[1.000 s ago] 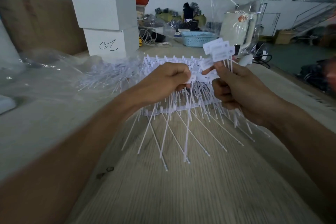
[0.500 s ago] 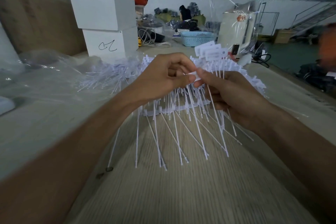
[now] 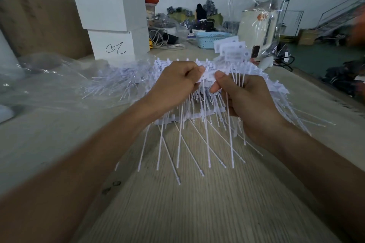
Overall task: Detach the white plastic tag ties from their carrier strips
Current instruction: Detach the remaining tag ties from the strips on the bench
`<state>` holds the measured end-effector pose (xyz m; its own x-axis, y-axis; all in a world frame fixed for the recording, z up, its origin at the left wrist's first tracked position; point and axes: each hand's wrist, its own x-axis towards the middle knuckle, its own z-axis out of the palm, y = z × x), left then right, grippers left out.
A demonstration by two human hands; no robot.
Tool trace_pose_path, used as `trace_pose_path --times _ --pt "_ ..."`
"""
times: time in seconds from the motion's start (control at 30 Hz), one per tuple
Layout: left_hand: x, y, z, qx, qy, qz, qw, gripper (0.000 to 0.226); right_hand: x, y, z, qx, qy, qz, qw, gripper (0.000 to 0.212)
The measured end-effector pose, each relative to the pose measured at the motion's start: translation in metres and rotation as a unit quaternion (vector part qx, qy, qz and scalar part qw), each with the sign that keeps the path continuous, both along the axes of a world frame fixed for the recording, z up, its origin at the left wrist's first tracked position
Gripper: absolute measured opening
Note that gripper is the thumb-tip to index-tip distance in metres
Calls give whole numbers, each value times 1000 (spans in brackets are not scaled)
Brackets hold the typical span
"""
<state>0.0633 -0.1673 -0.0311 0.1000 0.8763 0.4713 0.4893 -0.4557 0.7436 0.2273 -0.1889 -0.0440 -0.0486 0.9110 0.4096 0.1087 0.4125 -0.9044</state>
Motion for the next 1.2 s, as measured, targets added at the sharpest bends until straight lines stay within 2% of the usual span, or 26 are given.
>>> trace_pose_path --times 0.13,0.23,0.3,0.37,0.47,0.57,0.63,0.77,0.83,0.93,1.03,1.2 --pt "-4 -1 3 -60 -54 -50 995 44 9 0 7 157 -144 -1 977 37" --pt "-6 -3 6 -77 -78 -84 990 31 20 2 13 237 -238 -6 942 36" --pt "-9 -3 9 -84 -61 -101 989 29 28 4 18 298 -296 -8 908 33" --pt "-10 -4 9 -84 -34 -112 990 26 35 7 21 329 -335 -2 883 32" --pt "-9 -3 8 -95 -31 -148 984 23 41 10 21 338 -350 -2 873 31" --pt "-10 0 8 -104 -47 -186 976 39 40 7 23 322 -355 -2 878 34" --pt "-12 1 9 -89 -54 -207 973 36 37 6 23 284 -335 9 898 32" --pt "-17 -4 10 -31 0 -198 980 45 25 3 14 151 -228 75 959 45" --pt "-19 -7 11 -7 32 -173 984 43 20 1 12 93 -178 108 974 45" --pt "-20 -4 10 20 85 -123 989 47 21 2 12 63 -175 128 974 44" --pt "-17 -2 7 39 115 -92 988 50 26 5 14 77 -217 115 966 46" --pt "-17 1 5 36 100 -76 991 49 34 3 19 91 -285 95 950 41"
